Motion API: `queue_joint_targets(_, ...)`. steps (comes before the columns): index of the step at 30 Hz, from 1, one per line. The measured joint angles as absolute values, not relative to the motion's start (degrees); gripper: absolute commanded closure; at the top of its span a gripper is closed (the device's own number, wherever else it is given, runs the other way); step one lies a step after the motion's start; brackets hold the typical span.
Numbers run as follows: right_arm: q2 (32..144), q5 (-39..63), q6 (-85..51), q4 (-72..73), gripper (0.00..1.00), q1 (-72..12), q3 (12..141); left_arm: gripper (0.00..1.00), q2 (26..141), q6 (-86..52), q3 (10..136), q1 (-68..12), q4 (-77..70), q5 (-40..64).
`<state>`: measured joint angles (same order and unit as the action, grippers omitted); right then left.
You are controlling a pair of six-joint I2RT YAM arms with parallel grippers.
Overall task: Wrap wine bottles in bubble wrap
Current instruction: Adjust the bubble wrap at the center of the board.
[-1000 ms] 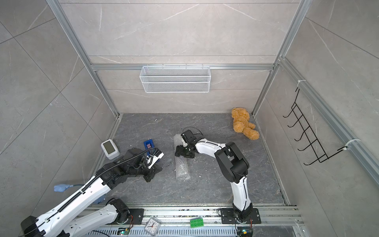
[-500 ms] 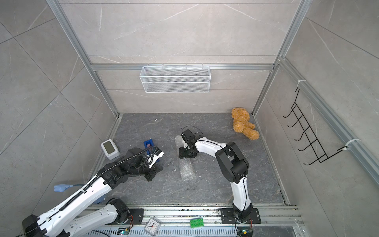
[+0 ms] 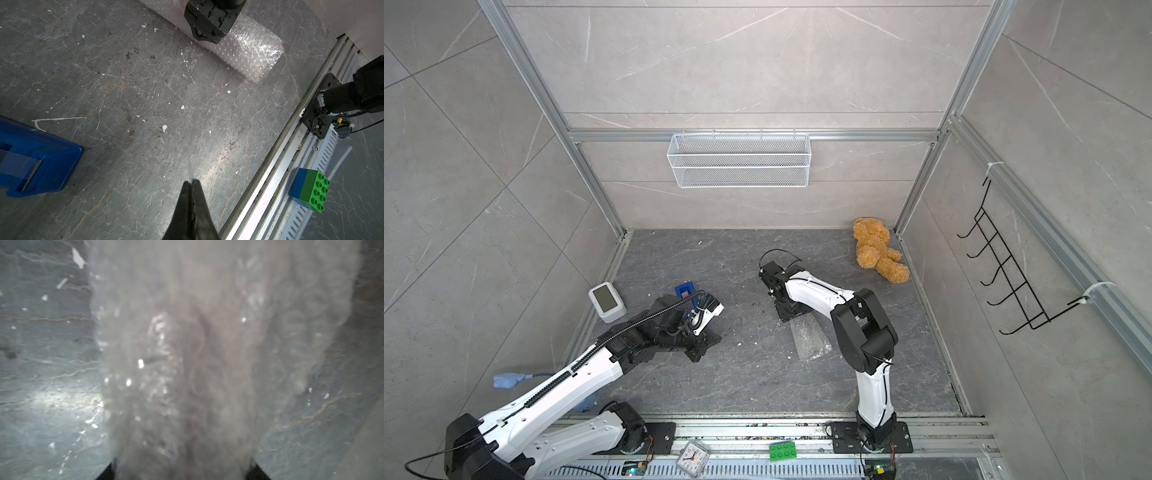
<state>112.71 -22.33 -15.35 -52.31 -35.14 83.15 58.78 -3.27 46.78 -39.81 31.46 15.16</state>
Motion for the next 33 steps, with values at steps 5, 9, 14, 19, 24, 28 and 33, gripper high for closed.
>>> queue_joint_targets(5, 113.5, -27.2, -15.4, -52.5, 0.29, -37.2, 83.1, 1.00, 58.9, -3.3, 46.4, -39.8, 30.8, 15.3)
queue_joint_targets(9, 114.3, -28.0, -16.6, -52.2, 0.21, -40.6, 83.1, 1.00, 58.8, -3.5, 45.5, -39.8, 30.6, 15.3)
queue_joint_targets(14, 114.3, -27.0, -17.6, -51.2, 0.17, -43.4, 83.1, 1.00, 58.8, -3.7, 45.2, -39.8, 30.4, 15.3)
queue_joint_targets(19, 112.7, -23.5, -18.5, -48.1, 0.21, -43.6, 81.0, 1.00, 58.9, -3.7, 45.2, -39.8, 30.4, 15.3)
queue_joint_targets(24, 108.2, -18.2, -19.6, -44.8, 0.25, -43.4, 78.4, 1.00, 59.3, -4.0, 45.2, -39.8, 30.0, 15.6)
queue_joint_targets(28, 105.1, -14.4, -20.1, -42.5, 0.25, -43.4, 77.1, 1.00, 60.9, -4.4, 45.2, -39.8, 29.5, 15.8)
queue_joint_targets(33, 100.1, -8.3, -20.1, -40.8, 0.26, -40.9, 75.9, 1.00, 62.7, -4.5, 45.2, -39.8, 29.5, 16.6)
